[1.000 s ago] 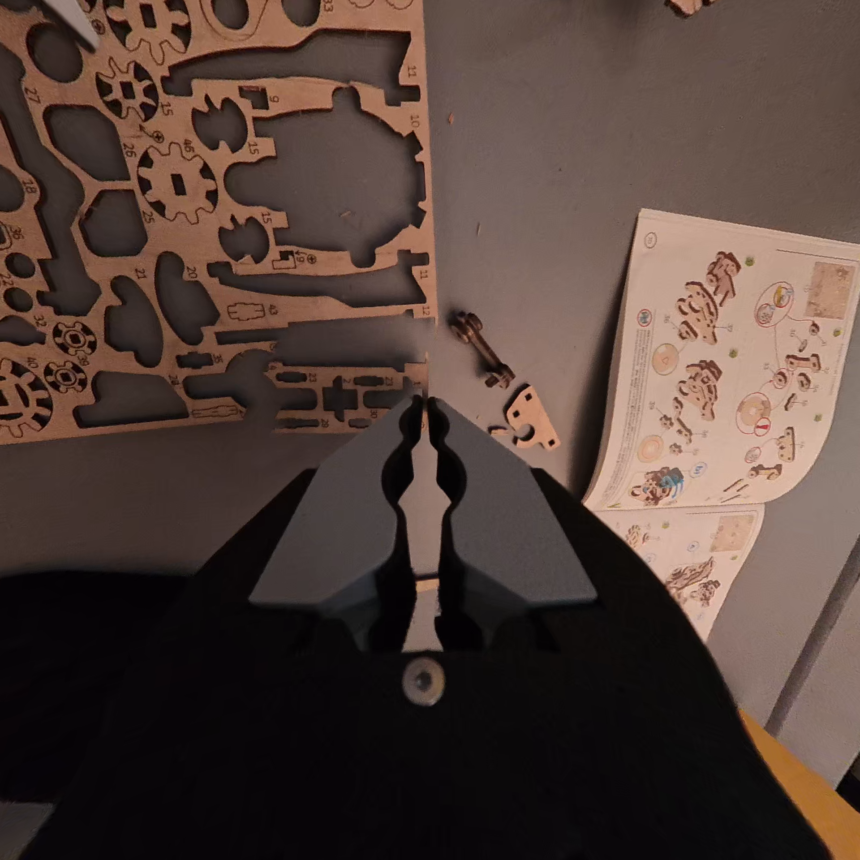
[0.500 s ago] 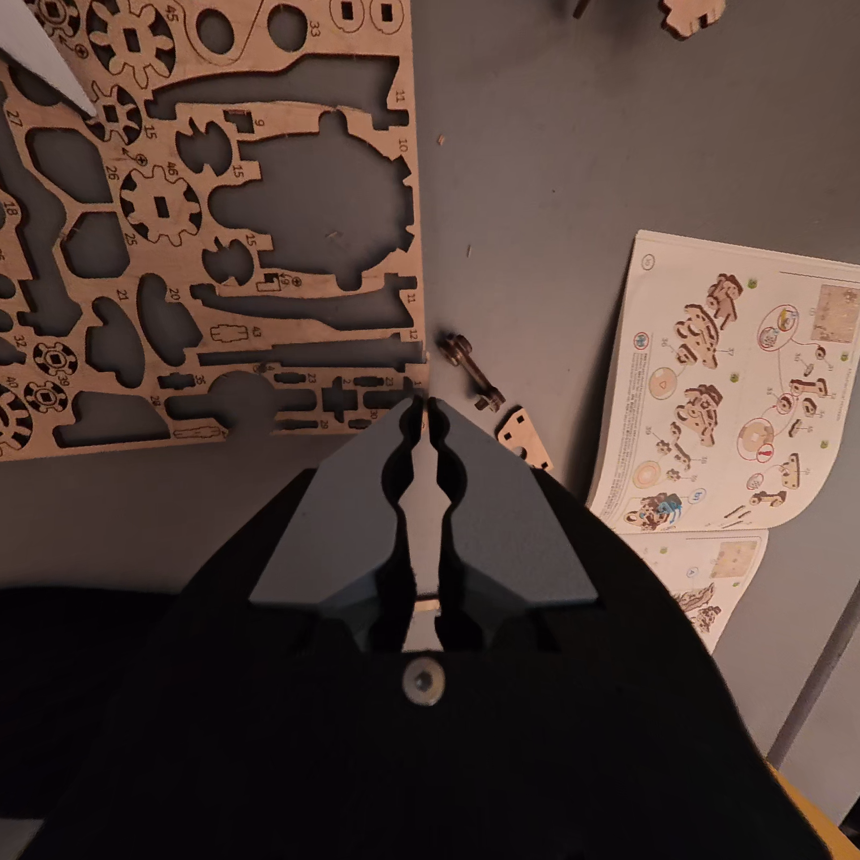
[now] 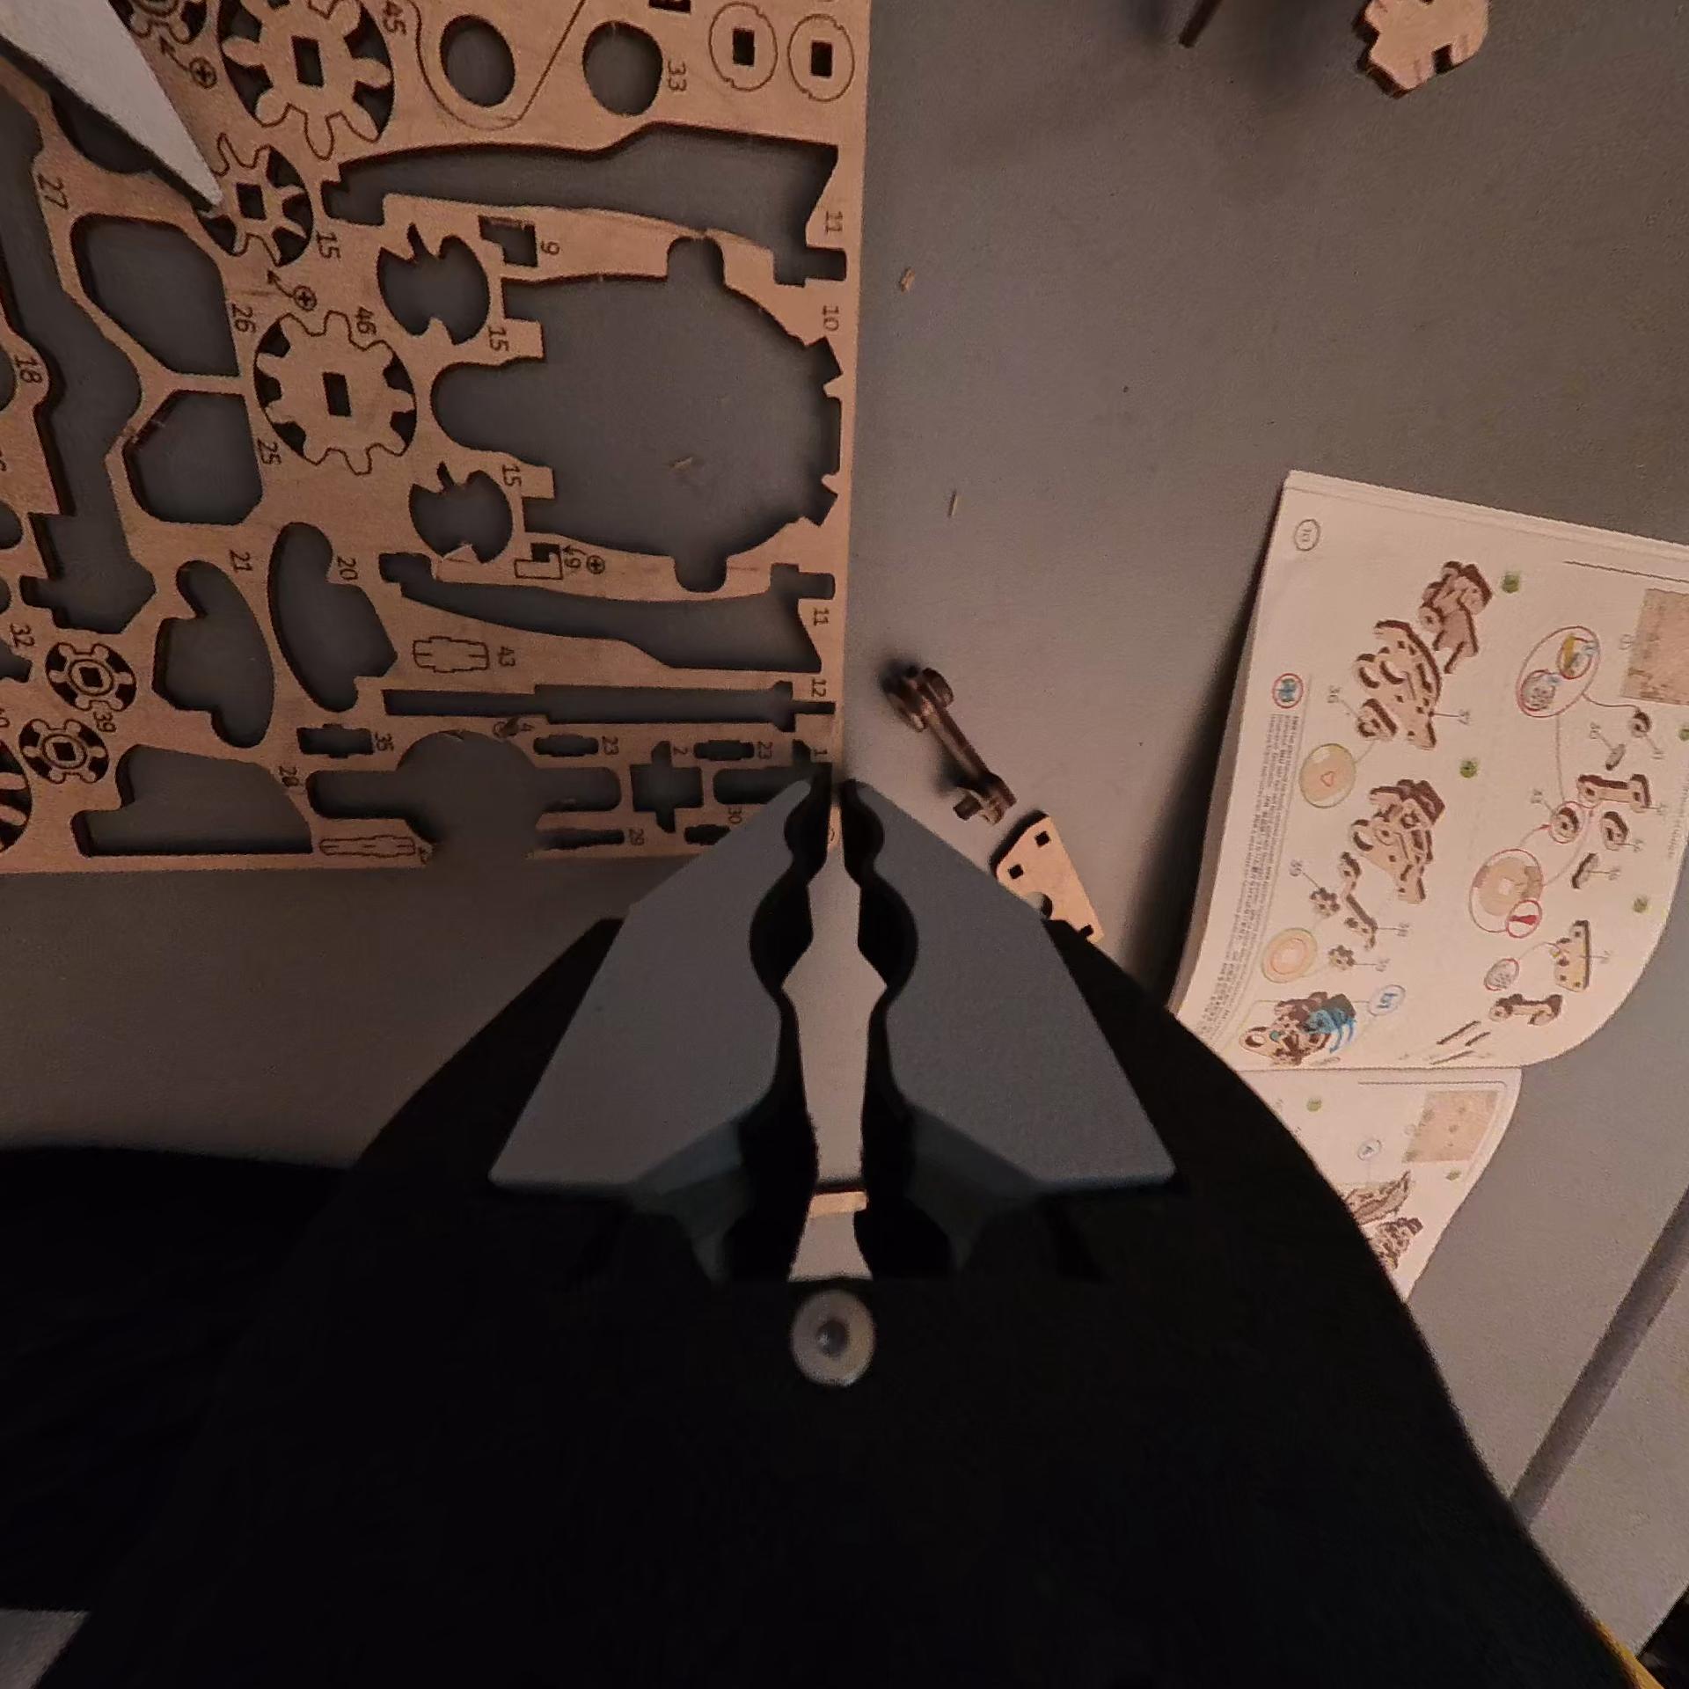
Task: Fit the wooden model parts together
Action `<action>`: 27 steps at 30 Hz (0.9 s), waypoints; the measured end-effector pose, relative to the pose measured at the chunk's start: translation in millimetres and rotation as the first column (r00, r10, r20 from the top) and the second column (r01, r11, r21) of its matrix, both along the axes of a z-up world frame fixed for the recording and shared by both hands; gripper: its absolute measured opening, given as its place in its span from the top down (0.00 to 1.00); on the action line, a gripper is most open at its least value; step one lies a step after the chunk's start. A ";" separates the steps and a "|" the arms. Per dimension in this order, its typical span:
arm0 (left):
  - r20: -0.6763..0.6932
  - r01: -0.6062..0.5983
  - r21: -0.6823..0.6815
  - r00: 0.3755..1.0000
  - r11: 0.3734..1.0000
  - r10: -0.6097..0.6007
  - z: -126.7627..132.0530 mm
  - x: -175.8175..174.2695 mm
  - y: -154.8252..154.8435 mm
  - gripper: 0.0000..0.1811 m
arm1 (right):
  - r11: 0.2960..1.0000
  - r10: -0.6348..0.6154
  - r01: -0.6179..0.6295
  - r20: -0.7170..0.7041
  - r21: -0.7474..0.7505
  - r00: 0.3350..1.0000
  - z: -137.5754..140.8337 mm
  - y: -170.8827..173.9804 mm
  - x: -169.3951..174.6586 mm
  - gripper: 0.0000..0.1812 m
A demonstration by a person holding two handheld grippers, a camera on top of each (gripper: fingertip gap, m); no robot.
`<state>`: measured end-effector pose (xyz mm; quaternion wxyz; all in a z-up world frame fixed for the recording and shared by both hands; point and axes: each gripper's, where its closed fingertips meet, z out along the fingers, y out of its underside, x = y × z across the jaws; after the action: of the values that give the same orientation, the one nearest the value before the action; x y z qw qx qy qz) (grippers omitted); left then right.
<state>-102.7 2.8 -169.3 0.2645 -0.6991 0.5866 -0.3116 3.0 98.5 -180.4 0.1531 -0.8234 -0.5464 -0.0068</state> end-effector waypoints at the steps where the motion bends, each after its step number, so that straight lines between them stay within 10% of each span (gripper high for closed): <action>1: 0.000 0.000 0.000 1.000 1.000 0.000 0.0 0.0 0.0 0.53 | 1.000 0.001 -0.001 -0.001 0.001 1.000 -0.2 0.0 0.0 1.00; 27: -0.004 -0.003 -0.001 1.000 1.000 0.003 -0.2 0.6 -0.8 0.53 | 1.000 -0.018 0.018 -0.019 -0.008 1.000 -1.0 -3.0 1.6 1.00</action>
<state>-102.1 2.0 -169.6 0.2636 -0.7008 0.5859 -0.3100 4.5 95.5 -181.5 0.1550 -0.8288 -0.5376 0.0016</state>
